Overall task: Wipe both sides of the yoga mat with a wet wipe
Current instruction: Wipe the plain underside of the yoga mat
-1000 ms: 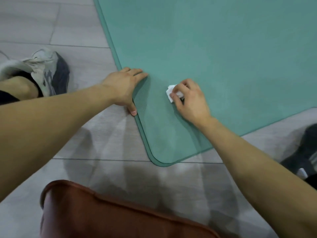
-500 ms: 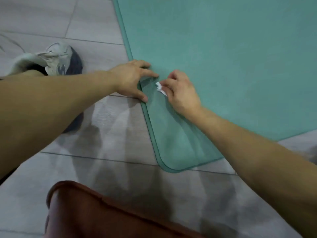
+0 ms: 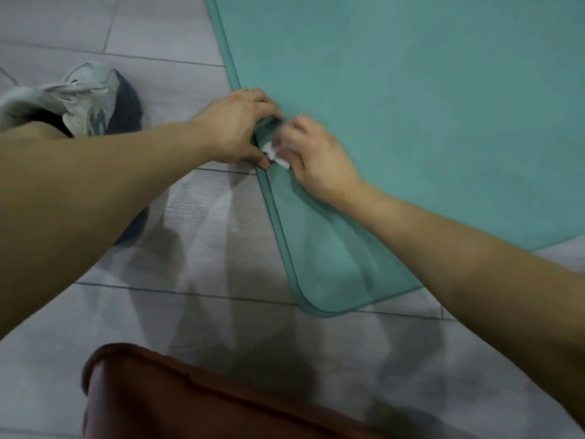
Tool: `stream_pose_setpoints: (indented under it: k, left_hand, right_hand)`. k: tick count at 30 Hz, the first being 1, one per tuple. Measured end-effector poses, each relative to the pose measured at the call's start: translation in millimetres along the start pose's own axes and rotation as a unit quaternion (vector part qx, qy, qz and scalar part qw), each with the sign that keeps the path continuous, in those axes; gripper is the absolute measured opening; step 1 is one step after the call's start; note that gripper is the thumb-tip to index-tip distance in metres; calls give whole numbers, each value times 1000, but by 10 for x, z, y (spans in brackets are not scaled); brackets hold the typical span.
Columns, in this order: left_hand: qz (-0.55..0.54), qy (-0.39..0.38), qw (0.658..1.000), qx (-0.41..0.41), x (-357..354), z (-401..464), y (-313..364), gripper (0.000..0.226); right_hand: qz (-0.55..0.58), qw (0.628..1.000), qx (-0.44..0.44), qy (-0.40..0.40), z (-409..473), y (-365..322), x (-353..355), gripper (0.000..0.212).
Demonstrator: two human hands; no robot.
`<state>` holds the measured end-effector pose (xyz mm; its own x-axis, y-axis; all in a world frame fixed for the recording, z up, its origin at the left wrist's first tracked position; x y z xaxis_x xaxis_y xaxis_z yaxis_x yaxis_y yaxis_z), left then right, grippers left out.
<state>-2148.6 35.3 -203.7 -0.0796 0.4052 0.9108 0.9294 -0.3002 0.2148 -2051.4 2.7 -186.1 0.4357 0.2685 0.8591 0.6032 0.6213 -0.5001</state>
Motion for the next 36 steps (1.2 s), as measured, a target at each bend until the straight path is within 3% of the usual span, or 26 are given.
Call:
stream_pose_setpoints:
  k: [2,5,7,10,12,14,15,17,19,21,24,26,28,30,31,33,34,36]
  left_hand:
    - [-13,4,1000,3,-11,9,-50,96]
    - [-23,3,1000,10,-32,28,-77,98]
    - [-25,-2,1000,19,-40,32,-69,98]
    - [-21,-19,998,51,-73,-30,-39,95]
    - [-11,-20,996,86,-104,-127,17,85]
    - [17,21,989,145,-82,-260,67,63]
    - [28,40,982,184,-72,-338,75,55]
    - [18,49,965,256,-129,-468,99,53]
    - [-30,10,953,303,-333,-587,175,65]
    - [-104,-22,937,332,-534,-688,283,70]
    - [-250,-56,891,374,-832,-828,322,63]
    - [-308,-61,862,398,-990,-931,322,54]
    - [-340,-52,846,407,-1111,-1019,381,56]
    - [-354,-35,846,396,-1194,-1013,440,61]
    - [-348,-29,852,391,-1192,-1004,454,61]
    - [-308,-12,869,387,-1122,-995,437,58]
    - [-287,0,877,384,-1074,-1000,416,55]
    - [-269,22,889,370,-1012,-1036,416,48]
  right_hand:
    - [16,996,75,-54,-579,-299,-118,19]
    - [40,949,229,-211,-1634,-764,-347,25]
    - [8,947,248,-203,-1558,-577,-211,29]
    - [-34,998,54,-29,-676,348,297,25]
    - [-35,990,-111,84,-410,971,656,25]
    - [-22,980,-171,103,-532,981,652,25]
    - [-17,985,-153,74,-665,760,530,25]
    - [13,999,-15,-37,-1138,48,156,22]
    - [34,975,138,-171,-1808,-578,-175,25]
    - [14,971,167,-172,-1986,-426,-80,29]
    - [-38,997,-57,43,-1649,767,639,24]
    - [-49,964,-220,142,-1686,1454,1035,25]
    - [-22,942,-284,179,-1746,1490,1014,29]
    - [6,973,-201,117,-1656,829,617,27]
    - [27,992,-115,53,-1642,335,357,25]
    - [56,993,62,-84,-1832,-520,-87,24]
    - [49,985,119,-117,-1929,-690,-156,26]
    - [30,983,133,-125,-1930,-491,-54,27]
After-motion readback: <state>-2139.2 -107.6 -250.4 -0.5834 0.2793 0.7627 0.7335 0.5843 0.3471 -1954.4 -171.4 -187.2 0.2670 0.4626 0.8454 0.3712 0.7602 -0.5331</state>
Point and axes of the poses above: each hand's wrist, its own z-axis towards the middle knuckle, its own x-axis out of the back of the hand, y = z × x, the point moved 10 cm from there along z, towards the middle knuckle, and after that the axes turned 5 degrees about -y, right-handed, at the moved point
